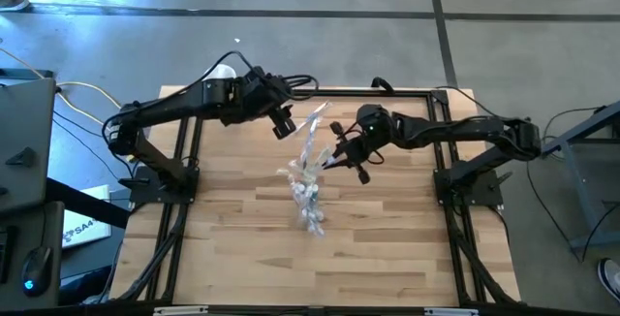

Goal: Pick & Place toothbrushing station
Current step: Put the blue toothbrush into the transparent organizer

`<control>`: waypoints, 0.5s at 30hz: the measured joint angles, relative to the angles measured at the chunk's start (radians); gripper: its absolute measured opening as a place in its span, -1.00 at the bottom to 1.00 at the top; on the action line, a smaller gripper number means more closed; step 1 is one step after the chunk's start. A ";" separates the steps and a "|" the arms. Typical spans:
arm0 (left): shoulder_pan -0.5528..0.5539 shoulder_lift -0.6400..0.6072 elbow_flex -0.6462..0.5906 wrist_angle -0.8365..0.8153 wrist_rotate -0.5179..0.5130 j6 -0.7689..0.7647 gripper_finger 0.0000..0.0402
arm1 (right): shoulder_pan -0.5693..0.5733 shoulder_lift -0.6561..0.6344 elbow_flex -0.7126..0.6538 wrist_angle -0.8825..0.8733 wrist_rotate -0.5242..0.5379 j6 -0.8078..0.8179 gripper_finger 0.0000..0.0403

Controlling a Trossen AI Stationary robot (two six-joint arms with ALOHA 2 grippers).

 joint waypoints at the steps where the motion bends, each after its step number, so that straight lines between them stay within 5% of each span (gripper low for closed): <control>1: 0.000 0.000 0.000 0.000 0.000 0.000 -0.05 | 0.000 -0.001 0.000 -0.004 0.013 -0.009 -0.96; 15: 0.000 0.001 0.000 0.000 0.000 -0.004 -0.05 | -0.010 0.041 0.002 0.000 0.128 0.000 -0.96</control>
